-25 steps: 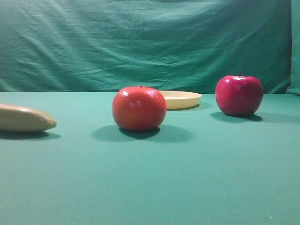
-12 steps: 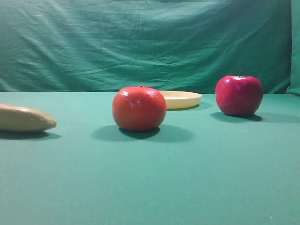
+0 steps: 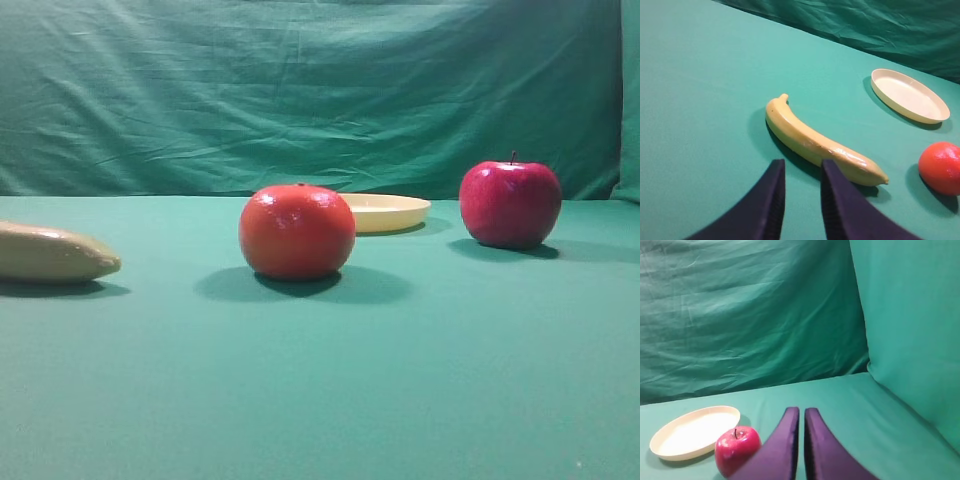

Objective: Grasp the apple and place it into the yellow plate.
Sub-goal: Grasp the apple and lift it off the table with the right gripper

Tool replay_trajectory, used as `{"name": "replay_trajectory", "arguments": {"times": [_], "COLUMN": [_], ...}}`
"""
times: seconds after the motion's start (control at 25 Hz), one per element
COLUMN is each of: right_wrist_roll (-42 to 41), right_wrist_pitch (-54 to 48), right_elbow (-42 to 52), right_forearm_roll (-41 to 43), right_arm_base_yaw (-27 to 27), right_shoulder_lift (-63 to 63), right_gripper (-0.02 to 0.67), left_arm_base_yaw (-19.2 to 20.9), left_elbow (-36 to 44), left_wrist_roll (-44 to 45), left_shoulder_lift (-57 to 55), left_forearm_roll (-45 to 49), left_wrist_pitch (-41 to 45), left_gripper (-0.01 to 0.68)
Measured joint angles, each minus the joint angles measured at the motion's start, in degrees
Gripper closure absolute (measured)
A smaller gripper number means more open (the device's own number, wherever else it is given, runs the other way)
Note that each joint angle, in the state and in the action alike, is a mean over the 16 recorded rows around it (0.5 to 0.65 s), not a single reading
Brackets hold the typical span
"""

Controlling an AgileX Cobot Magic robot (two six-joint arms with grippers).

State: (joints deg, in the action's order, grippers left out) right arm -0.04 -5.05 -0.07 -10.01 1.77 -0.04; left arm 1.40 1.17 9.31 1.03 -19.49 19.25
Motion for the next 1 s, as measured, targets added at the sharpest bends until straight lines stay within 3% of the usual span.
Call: {"name": "replay_trajectory", "arguments": {"times": [0.36, 1.0], "right_wrist_roll": [-2.68, -17.39], "right_wrist_pitch": [-1.79, -19.84], "right_elbow": [-9.17, -34.88], "right_forearm_roll": [-0.79, -0.47], "right_arm_base_yaw": [0.0, 0.0], "right_shoulder_lift": [10.44, 51.78], "right_gripper": [0.649, 0.649], "left_arm_base_yaw": [0.0, 0.0], "left_elbow": [0.0, 0.0], "left_wrist_roll": [0.0, 0.0], "left_shoulder_lift": [0.0, 0.0], "left_forearm_roll": [0.0, 0.0], "left_wrist_pitch": [0.0, 0.0], "left_gripper": [0.516, 0.516]}}
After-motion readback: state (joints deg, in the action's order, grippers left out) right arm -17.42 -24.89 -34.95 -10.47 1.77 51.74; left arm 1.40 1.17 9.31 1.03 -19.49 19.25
